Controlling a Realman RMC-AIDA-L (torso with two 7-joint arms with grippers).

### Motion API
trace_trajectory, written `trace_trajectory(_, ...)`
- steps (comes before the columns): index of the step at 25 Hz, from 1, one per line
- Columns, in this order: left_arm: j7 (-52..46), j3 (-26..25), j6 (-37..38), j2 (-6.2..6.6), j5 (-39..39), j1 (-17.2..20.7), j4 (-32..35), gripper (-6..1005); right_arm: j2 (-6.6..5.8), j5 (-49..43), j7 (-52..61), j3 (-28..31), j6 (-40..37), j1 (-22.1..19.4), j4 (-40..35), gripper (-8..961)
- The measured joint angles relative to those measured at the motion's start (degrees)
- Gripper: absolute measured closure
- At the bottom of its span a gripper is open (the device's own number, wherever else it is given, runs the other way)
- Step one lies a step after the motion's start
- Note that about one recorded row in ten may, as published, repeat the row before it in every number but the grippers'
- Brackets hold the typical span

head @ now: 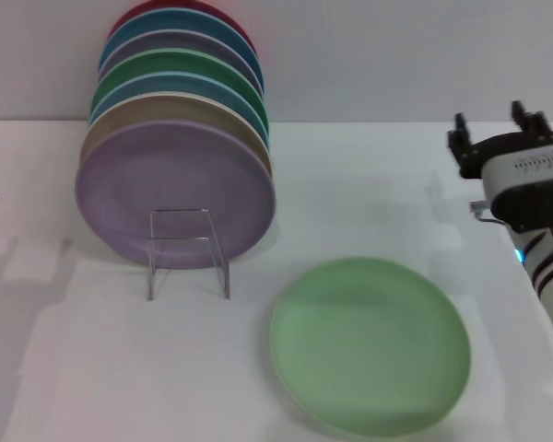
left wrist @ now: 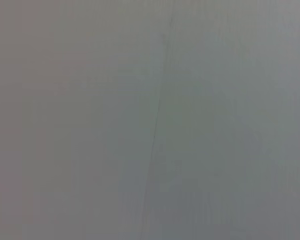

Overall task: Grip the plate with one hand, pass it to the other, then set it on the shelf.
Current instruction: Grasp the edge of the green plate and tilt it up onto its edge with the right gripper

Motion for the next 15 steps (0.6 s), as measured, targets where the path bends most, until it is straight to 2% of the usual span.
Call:
trace_trajectory(2,0.0,-0.04,-0.08,0.02,0.0,-0.03,0.11,280,0.2,0.19,-5.25,6.86,13.24,-3.08,6.95,275)
trace_trajectory(3,0.0,-0.04,-0.08,0.02,0.0,-0.03,0.11,280,0.2,0.19,-5.25,6.86,13.24,-3.08,6.95,277)
trace_trajectory(4,0.01,-0.05,-0.16,0.03,0.0,-0.16,0.16,281,0.2,0.08,-6.01,10.58,21.47,-4.56,10.01,280)
trace_trajectory(5,0.01,-0.05,-0.16,0.03,0.0,-0.16,0.16,281,0.2,0.08,-6.01,10.58,21.47,-4.56,10.01,282)
trace_trajectory(7,0.12,-0.05,-0.2,0.06,0.0,-0.37,0.26,281,0.13,-0.93,-6.09,16.17,33.37,-6.13,13.15,286)
trace_trajectory(8,0.12,-0.05,-0.2,0.06,0.0,-0.37,0.26,281,0.13,-0.93,-6.09,16.17,33.37,-6.13,13.15,288)
trace_trajectory(9,0.28,-0.05,-0.22,0.1,0.0,-0.51,0.28,282,0.1,-1.71,-6.02,18.49,37.26,-6.57,14.06,290)
trace_trajectory(11,0.32,-0.05,-0.23,0.11,-0.01,-0.56,0.28,282,0.11,-4.65,-4.17,23.46,46.14,-7.27,16.05,294)
trace_trajectory(12,0.36,-0.05,-0.24,0.16,0.0,-0.76,0.29,282,0.17,-9.22,0.06,28.4,54.08,-7.59,18.45,296)
trace_trajectory(13,0.36,-0.05,-0.24,0.16,0.0,-0.76,0.29,282,0.17,-9.22,0.06,28.4,54.08,-7.59,18.45,298)
trace_trajectory(14,0.37,-0.05,-0.25,0.18,0.0,-0.89,0.33,283,0.15,-16.28,6.38,32.92,62.64,-7.38,21.17,301)
trace_trajectory(15,0.37,-0.07,-0.26,0.22,0.0,-1.08,0.41,283,0.13,-19.87,9.43,35.15,67.0,-7.06,22.62,303)
